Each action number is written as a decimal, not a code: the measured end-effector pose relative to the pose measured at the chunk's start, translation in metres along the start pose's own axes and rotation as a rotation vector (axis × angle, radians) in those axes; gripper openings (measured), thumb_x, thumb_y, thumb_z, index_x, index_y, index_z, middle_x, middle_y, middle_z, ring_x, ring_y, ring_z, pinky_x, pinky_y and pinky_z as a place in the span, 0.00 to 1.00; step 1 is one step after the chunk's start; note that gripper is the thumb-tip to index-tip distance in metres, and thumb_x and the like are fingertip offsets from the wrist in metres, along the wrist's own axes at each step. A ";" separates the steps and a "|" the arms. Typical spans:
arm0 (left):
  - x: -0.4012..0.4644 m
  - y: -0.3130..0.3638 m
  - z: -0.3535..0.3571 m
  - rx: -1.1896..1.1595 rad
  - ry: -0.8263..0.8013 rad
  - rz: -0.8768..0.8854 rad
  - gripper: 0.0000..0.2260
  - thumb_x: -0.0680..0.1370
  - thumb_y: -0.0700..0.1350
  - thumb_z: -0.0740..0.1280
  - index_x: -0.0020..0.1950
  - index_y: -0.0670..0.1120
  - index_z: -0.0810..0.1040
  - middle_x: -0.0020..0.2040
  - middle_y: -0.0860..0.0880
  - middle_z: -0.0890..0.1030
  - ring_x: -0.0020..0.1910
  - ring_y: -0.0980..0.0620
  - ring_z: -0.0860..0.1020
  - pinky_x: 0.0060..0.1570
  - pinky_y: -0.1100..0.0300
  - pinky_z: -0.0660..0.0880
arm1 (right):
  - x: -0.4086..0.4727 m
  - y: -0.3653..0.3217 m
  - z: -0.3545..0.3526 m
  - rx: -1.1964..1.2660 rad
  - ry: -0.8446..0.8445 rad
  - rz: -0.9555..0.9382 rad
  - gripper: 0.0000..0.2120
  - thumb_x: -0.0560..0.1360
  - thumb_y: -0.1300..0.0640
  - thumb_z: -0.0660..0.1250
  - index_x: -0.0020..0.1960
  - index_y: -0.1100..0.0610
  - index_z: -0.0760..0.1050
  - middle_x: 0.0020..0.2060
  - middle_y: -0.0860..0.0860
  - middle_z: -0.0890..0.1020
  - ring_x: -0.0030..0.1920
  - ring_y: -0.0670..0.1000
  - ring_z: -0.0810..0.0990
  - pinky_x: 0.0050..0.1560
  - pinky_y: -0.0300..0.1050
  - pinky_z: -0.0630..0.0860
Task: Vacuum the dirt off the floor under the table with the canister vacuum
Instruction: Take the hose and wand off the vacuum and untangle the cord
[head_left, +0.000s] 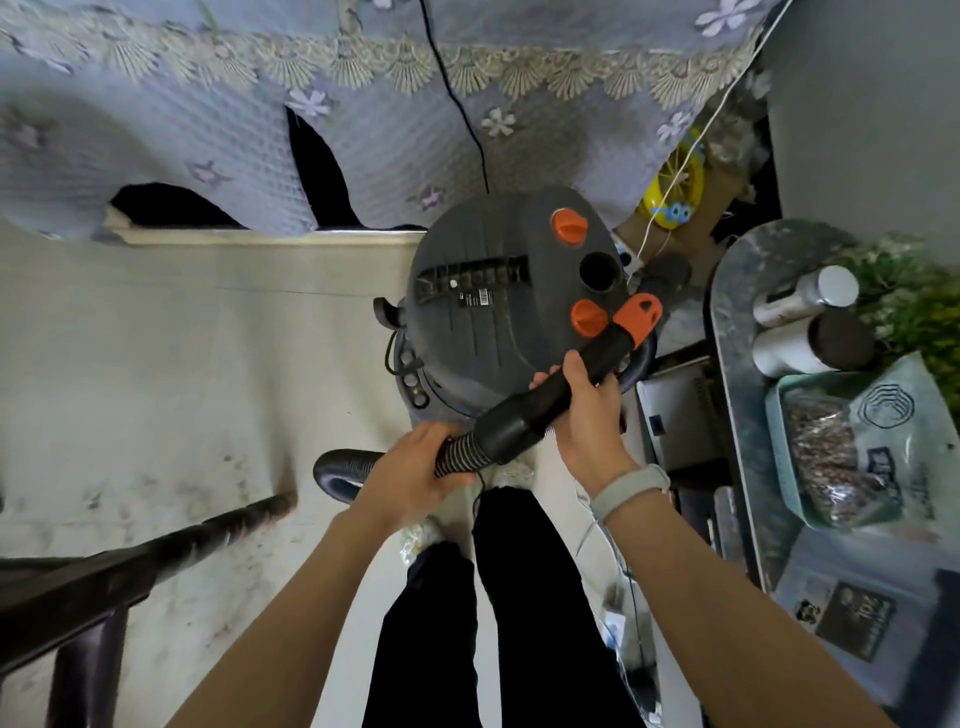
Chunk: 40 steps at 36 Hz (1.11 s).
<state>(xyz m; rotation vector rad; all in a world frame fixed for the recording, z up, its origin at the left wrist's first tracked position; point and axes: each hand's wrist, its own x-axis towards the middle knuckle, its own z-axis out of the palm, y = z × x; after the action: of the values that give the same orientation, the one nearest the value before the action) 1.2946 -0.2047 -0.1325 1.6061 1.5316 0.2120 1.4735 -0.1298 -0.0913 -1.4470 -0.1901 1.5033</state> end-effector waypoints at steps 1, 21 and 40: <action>-0.003 -0.001 0.001 -0.042 -0.008 -0.034 0.23 0.73 0.50 0.72 0.65 0.46 0.71 0.59 0.49 0.75 0.57 0.49 0.74 0.54 0.58 0.69 | -0.003 0.002 -0.002 -0.047 -0.029 -0.023 0.10 0.80 0.60 0.62 0.59 0.58 0.65 0.40 0.54 0.74 0.35 0.50 0.80 0.47 0.49 0.79; -0.020 -0.011 -0.066 -1.175 0.272 -0.404 0.17 0.81 0.55 0.58 0.64 0.46 0.70 0.58 0.47 0.79 0.58 0.48 0.78 0.59 0.53 0.74 | -0.062 0.088 0.028 -1.183 -0.803 -0.116 0.20 0.78 0.55 0.65 0.67 0.58 0.64 0.52 0.59 0.78 0.52 0.57 0.78 0.57 0.53 0.75; -0.010 -0.010 -0.027 -1.060 0.478 -0.505 0.05 0.81 0.48 0.60 0.52 0.48 0.70 0.39 0.45 0.72 0.30 0.49 0.73 0.34 0.56 0.76 | 0.053 0.016 -0.019 -1.814 -0.050 -0.687 0.38 0.74 0.39 0.65 0.77 0.53 0.56 0.74 0.62 0.58 0.73 0.66 0.56 0.67 0.72 0.56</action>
<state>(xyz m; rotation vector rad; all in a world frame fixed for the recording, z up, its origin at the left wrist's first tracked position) 1.2674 -0.2022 -0.1187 0.3269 1.6648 0.9782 1.4916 -0.1095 -0.1426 -2.1579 -2.2262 0.4937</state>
